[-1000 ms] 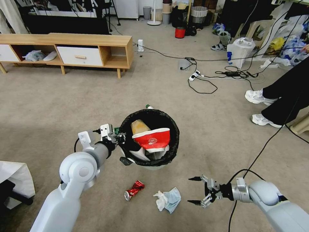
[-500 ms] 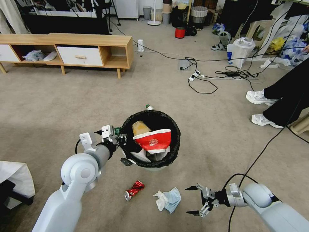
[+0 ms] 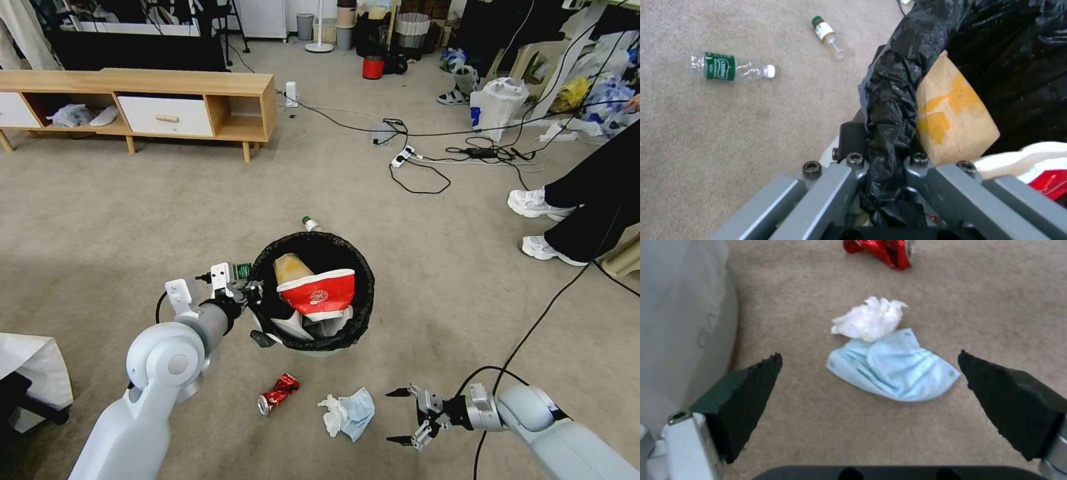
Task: Pick up the trash bin and place the garbage on the floor into it.
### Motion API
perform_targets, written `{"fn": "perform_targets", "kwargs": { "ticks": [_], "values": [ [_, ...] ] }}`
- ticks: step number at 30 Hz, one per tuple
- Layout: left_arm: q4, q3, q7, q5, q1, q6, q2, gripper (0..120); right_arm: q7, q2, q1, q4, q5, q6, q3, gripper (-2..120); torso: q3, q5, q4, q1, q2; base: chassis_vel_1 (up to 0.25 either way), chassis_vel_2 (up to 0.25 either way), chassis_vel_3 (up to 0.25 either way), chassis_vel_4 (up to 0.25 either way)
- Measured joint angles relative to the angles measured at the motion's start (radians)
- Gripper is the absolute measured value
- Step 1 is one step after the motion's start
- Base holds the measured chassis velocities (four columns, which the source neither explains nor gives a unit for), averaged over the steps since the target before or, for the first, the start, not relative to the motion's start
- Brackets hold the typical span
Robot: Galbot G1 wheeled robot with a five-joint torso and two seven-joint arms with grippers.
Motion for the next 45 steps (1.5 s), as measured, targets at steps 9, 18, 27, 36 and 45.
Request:
{"fn": "perform_targets", "kwargs": {
  "ticks": [9,18,27,36,45],
  "values": [
    [0.001,-0.003,0.007,0.009,0.008,-0.002,-0.001,3,0.008,0.044,0.061,-0.127,-0.018,0.031,-0.011,100,0.000,0.0000,0.0000,0.000,0.000,0.000,0.000,0.000,0.000],
    [0.013,-0.004,0.009,0.008,0.000,-0.003,0.004,3,0.010,0.107,0.137,-0.251,-0.041,0.054,-0.051,100,0.000,-0.0001,0.0001,0.000,0.000,0.000,0.000,0.000,0.000],
    [0.020,-0.006,0.010,0.006,-0.005,-0.003,0.006,3,0.019,0.152,0.185,-0.308,-0.053,0.060,-0.080,100,0.000,0.0000,0.0001,0.000,0.000,0.000,0.000,0.000,0.000],
    [0.028,-0.006,0.011,0.004,-0.010,-0.004,0.005,3,0.022,0.192,0.212,-0.331,-0.060,0.060,-0.110,100,0.000,0.0000,0.0000,0.000,0.000,0.000,0.000,0.000,0.000],
    [0.029,-0.005,0.012,0.005,-0.010,-0.005,0.002,3,0.030,0.244,0.228,-0.369,-0.082,0.069,-0.126,100,0.000,-0.0002,-0.0001,0.000,0.000,0.000,0.000,0.000,0.000]
  ]
}}
